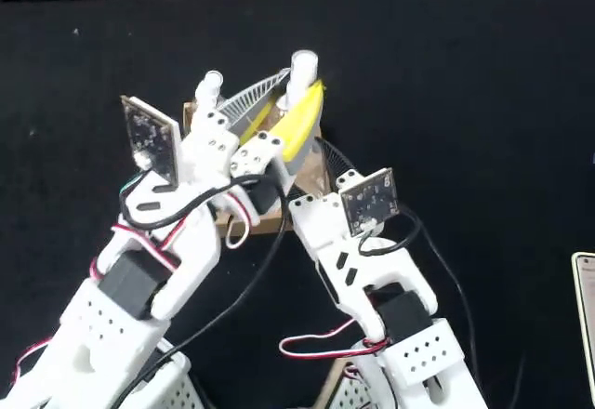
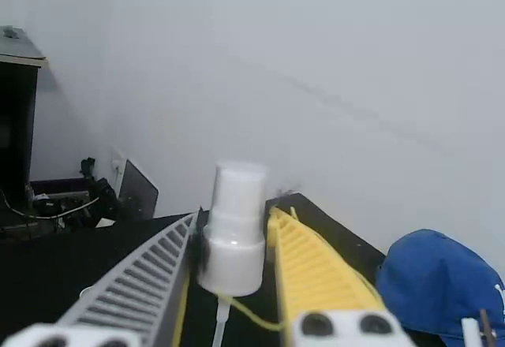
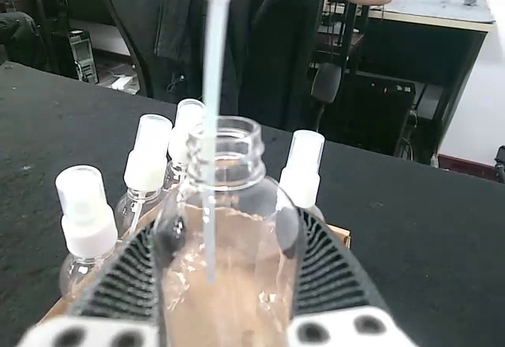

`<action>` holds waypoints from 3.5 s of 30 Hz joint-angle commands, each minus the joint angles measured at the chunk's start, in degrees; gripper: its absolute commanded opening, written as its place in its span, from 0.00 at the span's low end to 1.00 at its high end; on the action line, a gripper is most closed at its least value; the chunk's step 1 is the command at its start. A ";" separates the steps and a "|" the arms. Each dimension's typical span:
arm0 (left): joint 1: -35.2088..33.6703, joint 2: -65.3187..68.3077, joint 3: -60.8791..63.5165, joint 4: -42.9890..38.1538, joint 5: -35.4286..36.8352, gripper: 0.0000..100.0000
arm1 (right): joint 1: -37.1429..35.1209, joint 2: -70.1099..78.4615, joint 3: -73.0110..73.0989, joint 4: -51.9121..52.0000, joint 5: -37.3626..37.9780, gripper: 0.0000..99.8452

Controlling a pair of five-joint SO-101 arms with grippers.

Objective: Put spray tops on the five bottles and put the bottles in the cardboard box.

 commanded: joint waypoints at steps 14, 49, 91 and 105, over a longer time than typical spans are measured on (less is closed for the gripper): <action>-23.96 -3.43 -5.93 4.13 -7.03 0.23 | -0.53 -1.36 -0.13 -3.25 -2.90 0.01; -55.43 -3.34 45.67 -23.21 2.11 0.23 | 4.13 52.62 -1.01 -55.47 -6.68 0.01; -55.60 -3.25 46.90 -23.21 2.11 0.23 | 3.69 87.08 -5.85 -81.93 -6.68 0.01; -55.60 -3.25 46.90 -23.21 2.11 0.23 | 3.69 86.99 -5.67 -81.93 -6.68 0.21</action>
